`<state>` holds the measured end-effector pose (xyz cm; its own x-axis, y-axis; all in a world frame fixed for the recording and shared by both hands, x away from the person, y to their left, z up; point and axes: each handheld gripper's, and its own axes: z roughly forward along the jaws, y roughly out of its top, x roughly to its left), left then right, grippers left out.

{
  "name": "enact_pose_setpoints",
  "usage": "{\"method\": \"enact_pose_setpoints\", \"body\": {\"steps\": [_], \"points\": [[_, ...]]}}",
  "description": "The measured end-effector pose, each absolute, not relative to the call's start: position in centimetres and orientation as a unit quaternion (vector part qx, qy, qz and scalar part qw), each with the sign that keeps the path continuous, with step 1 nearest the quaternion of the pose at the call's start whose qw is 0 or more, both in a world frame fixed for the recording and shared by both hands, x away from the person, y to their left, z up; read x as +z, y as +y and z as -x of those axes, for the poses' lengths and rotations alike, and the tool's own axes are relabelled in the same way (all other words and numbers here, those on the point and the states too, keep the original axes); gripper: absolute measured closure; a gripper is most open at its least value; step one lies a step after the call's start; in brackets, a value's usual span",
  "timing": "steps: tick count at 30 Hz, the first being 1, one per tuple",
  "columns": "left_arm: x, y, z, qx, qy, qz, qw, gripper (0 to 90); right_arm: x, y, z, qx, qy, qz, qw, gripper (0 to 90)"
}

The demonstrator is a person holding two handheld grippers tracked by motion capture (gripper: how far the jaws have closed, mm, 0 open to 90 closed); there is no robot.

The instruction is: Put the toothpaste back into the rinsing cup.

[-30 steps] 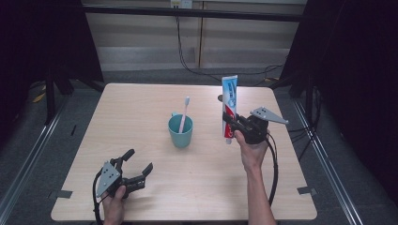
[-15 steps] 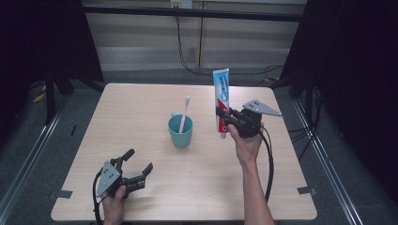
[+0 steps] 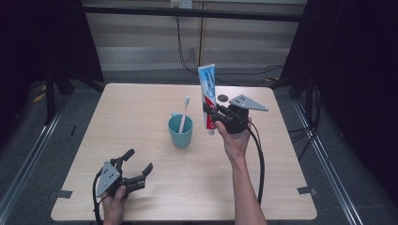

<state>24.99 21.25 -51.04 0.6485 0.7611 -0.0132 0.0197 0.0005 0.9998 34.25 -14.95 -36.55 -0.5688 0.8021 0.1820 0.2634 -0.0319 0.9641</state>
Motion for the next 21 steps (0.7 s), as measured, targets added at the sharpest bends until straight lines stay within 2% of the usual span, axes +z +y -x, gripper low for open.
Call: {"method": "enact_pose_setpoints", "body": {"steps": [21], "points": [[-51.1, 21.2, -25.0, 0.285, 0.304, -0.643, 0.643, 15.7, -36.1, -11.4, -36.4, 0.595, 0.673, -0.387, 0.207, 71.8]]}}
